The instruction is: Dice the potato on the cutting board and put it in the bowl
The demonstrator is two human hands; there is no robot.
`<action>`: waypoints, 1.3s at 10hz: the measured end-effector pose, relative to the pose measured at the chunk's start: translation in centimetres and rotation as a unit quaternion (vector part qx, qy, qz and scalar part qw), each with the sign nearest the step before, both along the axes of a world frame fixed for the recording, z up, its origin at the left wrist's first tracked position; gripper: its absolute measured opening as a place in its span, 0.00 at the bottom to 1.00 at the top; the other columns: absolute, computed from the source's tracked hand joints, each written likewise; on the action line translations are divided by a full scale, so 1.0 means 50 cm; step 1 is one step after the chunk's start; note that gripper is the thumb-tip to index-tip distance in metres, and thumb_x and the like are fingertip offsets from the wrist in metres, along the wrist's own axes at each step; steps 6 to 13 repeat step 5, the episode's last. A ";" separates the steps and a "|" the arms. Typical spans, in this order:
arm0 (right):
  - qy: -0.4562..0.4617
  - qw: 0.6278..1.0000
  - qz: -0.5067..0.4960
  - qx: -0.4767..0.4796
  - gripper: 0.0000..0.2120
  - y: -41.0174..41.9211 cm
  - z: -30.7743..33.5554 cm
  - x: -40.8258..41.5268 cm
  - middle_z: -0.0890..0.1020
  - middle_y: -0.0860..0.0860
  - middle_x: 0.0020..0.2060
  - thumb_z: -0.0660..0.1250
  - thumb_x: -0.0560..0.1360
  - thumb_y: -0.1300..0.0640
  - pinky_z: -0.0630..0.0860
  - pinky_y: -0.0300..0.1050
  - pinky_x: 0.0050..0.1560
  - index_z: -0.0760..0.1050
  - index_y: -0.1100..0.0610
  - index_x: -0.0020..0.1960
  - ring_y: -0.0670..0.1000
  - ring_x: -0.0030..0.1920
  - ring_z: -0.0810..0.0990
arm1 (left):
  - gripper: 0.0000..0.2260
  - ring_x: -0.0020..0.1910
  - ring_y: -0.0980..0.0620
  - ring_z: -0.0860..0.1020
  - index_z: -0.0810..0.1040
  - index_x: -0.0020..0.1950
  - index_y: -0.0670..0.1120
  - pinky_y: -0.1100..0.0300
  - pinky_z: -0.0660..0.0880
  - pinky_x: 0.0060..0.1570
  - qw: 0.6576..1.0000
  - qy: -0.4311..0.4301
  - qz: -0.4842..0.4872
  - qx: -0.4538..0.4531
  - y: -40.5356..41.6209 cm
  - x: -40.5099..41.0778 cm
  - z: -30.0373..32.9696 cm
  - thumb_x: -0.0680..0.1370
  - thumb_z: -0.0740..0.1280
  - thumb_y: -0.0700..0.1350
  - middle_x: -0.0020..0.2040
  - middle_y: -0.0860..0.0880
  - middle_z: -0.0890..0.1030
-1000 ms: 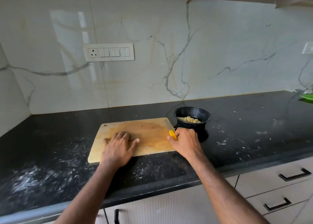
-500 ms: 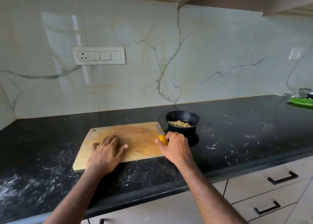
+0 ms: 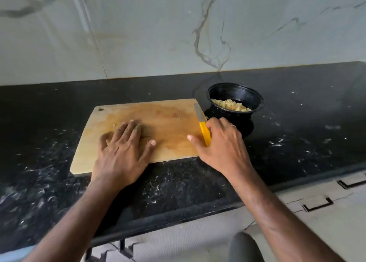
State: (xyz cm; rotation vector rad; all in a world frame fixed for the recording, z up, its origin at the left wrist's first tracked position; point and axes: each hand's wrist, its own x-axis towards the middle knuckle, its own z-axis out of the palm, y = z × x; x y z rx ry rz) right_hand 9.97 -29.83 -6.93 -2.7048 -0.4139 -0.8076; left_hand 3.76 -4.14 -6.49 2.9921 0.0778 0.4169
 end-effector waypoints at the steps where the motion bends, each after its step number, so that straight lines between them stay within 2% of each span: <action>1: 0.008 1.000 -0.010 -0.020 0.31 0.006 0.006 -0.006 0.76 0.55 0.48 0.58 0.76 0.29 0.74 0.48 0.42 0.72 0.57 0.58 0.57 0.46 0.78 | 0.39 0.82 0.54 0.51 0.58 0.82 0.51 0.43 0.53 0.77 1.000 0.020 0.000 0.003 -0.007 -0.003 0.008 0.79 0.38 0.72 0.83 0.51 0.55; 3: 0.047 0.999 -0.003 -0.024 0.30 0.011 0.016 -0.013 0.74 0.56 0.51 0.54 0.79 0.31 0.76 0.50 0.42 0.70 0.56 0.61 0.56 0.48 0.76 | 0.38 0.82 0.52 0.50 0.59 0.82 0.48 0.42 0.52 0.76 0.998 0.060 0.006 -0.001 -0.010 -0.010 0.019 0.81 0.41 0.71 0.83 0.50 0.54; 4: 0.072 0.996 -0.016 -0.044 0.28 0.016 0.039 -0.014 0.72 0.55 0.55 0.53 0.80 0.33 0.74 0.52 0.46 0.71 0.55 0.63 0.56 0.52 0.74 | 0.39 0.82 0.52 0.47 0.55 0.83 0.49 0.41 0.48 0.77 0.994 0.108 0.015 -0.012 -0.012 -0.006 0.034 0.80 0.40 0.71 0.84 0.51 0.50; 5: 0.097 0.993 -0.021 -0.063 0.25 0.011 0.073 -0.036 0.72 0.55 0.60 0.53 0.81 0.36 0.69 0.54 0.51 0.72 0.54 0.64 0.57 0.57 0.73 | 0.39 0.82 0.52 0.39 0.45 0.84 0.48 0.39 0.42 0.79 0.986 0.162 0.005 -0.025 -0.017 -0.018 0.070 0.79 0.35 0.71 0.83 0.50 0.41; 13: 0.097 0.993 -0.021 -0.063 0.25 0.011 0.073 -0.036 0.72 0.55 0.60 0.53 0.81 0.36 0.69 0.54 0.51 0.72 0.54 0.64 0.57 0.57 0.73 | 0.39 0.82 0.52 0.39 0.45 0.84 0.48 0.39 0.42 0.79 0.986 0.162 0.005 -0.025 -0.017 -0.018 0.070 0.79 0.35 0.71 0.83 0.50 0.41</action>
